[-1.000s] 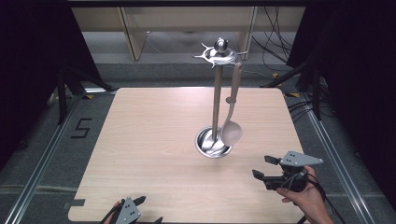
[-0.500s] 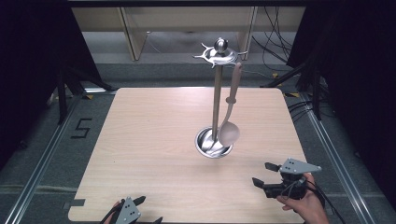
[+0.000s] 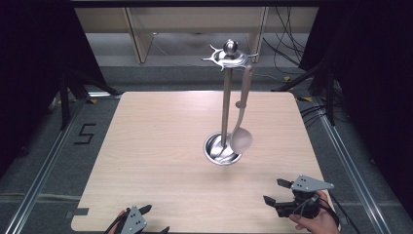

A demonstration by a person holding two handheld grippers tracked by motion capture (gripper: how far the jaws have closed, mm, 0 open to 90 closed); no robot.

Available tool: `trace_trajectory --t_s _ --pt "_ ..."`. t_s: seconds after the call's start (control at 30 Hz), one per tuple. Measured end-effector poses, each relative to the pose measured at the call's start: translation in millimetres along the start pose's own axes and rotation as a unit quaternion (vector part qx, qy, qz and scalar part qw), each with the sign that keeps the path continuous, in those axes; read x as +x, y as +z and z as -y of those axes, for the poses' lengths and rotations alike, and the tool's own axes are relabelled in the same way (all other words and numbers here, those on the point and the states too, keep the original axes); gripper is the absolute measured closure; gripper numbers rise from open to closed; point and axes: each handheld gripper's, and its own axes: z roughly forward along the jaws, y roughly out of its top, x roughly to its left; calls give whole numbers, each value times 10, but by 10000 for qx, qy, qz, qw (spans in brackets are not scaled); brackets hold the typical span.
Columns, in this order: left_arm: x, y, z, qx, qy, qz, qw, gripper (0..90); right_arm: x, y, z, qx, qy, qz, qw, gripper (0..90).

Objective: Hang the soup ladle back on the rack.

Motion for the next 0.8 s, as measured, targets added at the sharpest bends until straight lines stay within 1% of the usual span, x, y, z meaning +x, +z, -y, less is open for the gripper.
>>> trace_trajectory --t_s 0.03,0.07,0.1,0.13,0.17,0.2,0.23,0.27,0.3,0.33,0.37,0.4,0.43,0.47,0.5,0.53,0.57,0.6,0.63,0.67,0.7,0.73,0.77,0.8 --pt "0 0 0 2 3 1 10000 148 6 -5 16 -54 -23 63 10000 196" --pt "0 0 0 2 3 1 10000 148 6 -5 16 -54 -23 63 10000 196" --pt "-4 3 1 -22 -21 -1 10000 148 -1 -10 28 -58 -120 81 9999 192" --pt "-22 15 3 -130 -154 47 9998 148 6 -24 56 -107 -127 106 9998 191" --pt "2 0 2 11 14 -2 10000 148 44 -40 72 -30 31 124 9999 191" --pt "2 0 2 11 14 -2 10000 148 44 -40 72 -30 31 124 9999 191" --pt "-6 6 8 -35 -112 37 9999 148 64 -50 88 -44 40 61 10000 192" --pt "2 6 8 -50 -76 27 10000 148 68 -57 94 -64 -12 137 9999 192" --pt "8 8 8 -36 -97 25 9999 148 69 -59 102 -51 -107 189 9998 192" --pt "20 7 13 6 -55 -34 10000 148 62 -55 106 -72 -200 206 9996 192" --pt "23 3 13 12 -65 -46 10000 148 84 -59 114 -41 -198 256 9995 192" --pt "29 0 13 1 -66 -30 10000 148 90 -52 122 -23 -232 156 9996 192" --pt "29 2 14 -18 -88 -51 9999 148 110 -56 133 -21 -282 260 9993 193" --pt "13 10 14 -112 -208 -11 9997 148 119 -50 140 50 -341 188 9992 193" --pt "9 15 17 -154 -239 1 9996 148 148 -54 155 86 -301 288 9991 193" --pt "9 15 17 -155 -228 5 9996 148 130 -53 157 123 -500 309 9982 193" --pt "13 14 16 -150 -183 13 9997 148 142 -54 169 171 -469 312 9983 193" --pt "13 14 16 -150 -183 13 9997 147 142 -54 169 171 -469 312 9983 193" --pt "28 1 10 -59 -60 -5 10000 147 151 -56 183 206 -426 320 9984 193" --pt "20 7 12 -120 -119 16 9999 148 127 -52 197 189 -443 287 9984 193" --pt "20 7 12 -120 -119 16 9999 148 127 -52 197 189 -443 287 9984 193" --pt "24 7 12 -114 -103 21 9999 148 123 -55 204 207 -440 306 9983 193" --pt "38 0 11 -45 -32 -1 10000 148 120 -54 215 193 -441 322 9983 193" --pt "38 0 11 -45 -32 -1 10000 148 120 -54 215 193 -441 322 9983 193"
